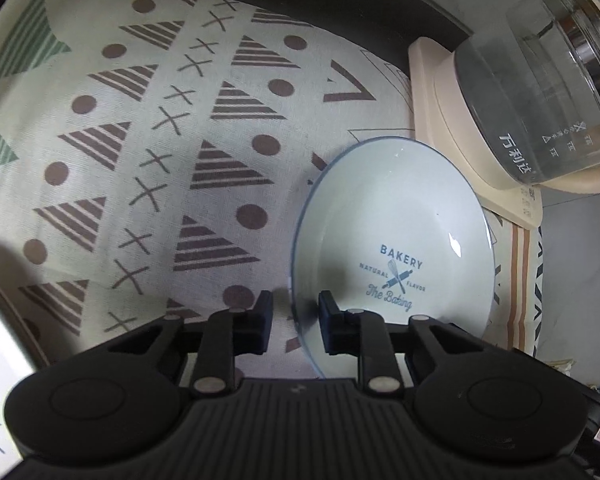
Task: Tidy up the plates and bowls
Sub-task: 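Lift the 'BAKERY' plate with both tools and carry it to the plate stack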
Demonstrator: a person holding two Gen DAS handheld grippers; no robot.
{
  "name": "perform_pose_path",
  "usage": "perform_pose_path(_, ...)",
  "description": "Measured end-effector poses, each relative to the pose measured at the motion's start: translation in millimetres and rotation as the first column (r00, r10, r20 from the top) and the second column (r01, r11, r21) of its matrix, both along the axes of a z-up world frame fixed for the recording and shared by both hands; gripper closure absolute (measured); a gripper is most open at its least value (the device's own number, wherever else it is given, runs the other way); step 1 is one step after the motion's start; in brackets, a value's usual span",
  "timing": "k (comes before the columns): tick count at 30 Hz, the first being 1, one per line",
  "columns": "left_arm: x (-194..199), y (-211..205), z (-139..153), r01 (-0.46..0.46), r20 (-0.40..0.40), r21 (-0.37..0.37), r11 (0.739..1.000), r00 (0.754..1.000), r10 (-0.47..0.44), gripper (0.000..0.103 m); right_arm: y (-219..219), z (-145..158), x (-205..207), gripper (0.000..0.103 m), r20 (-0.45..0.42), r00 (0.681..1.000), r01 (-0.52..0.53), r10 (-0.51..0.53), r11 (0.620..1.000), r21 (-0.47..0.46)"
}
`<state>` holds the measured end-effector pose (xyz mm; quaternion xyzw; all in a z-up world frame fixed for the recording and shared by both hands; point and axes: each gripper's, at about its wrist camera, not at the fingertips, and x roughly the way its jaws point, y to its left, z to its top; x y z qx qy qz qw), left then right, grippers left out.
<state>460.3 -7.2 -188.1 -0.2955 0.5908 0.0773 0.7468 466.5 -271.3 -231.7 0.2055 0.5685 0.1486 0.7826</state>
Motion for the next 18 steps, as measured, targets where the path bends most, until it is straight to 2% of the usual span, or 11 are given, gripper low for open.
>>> perform_pose_path(2,2,-3,0,0.016,0.001,-0.001,1.000,1.000,-0.016,0.088,0,-1,2,0.079,0.000,1.000,-0.009,0.009,1.000,0.006)
perform_pose_path(7,3,-4,0,0.009,0.009,-0.007,1.000,1.000,-0.009,0.090,3,-3,6,0.087,-0.006,1.000,-0.030,0.030,0.999,0.022)
perform_pose_path(14,-11,11,17,-0.013,0.073,0.000,1.000,0.997,0.013,0.092,1,3,3,0.093,0.030,0.999,-0.030,0.029,0.999,0.037)
perform_pose_path(18,-21,21,31,-0.026,0.118,0.001,1.000,0.993,0.026,0.093,6,14,1,0.094,0.070,0.996,-0.060,0.056,0.997,0.054)
